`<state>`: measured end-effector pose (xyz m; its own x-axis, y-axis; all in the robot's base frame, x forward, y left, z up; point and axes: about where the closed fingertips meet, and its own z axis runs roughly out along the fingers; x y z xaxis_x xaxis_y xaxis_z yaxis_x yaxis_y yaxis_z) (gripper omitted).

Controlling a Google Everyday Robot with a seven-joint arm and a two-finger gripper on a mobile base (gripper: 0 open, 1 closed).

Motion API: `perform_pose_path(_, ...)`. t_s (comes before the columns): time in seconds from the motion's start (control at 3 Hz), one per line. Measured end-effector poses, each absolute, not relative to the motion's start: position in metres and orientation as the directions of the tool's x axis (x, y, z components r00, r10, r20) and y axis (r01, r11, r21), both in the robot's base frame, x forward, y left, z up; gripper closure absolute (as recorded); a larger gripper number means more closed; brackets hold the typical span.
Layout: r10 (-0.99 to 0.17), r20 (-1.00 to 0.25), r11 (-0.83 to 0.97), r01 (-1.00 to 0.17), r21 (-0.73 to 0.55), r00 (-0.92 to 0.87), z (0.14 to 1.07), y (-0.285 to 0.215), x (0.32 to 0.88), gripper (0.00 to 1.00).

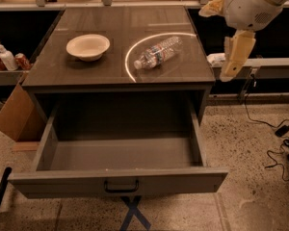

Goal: Place water bottle into top drawer

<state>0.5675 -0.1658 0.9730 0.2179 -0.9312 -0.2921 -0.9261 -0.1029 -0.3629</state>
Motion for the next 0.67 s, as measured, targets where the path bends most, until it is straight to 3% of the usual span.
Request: perform_pose_path(0.67, -0.922, -0.304, -0.118, -0.921, -0.37, 0.241, 0.9644, -0.1601, 0.5765, 0.0)
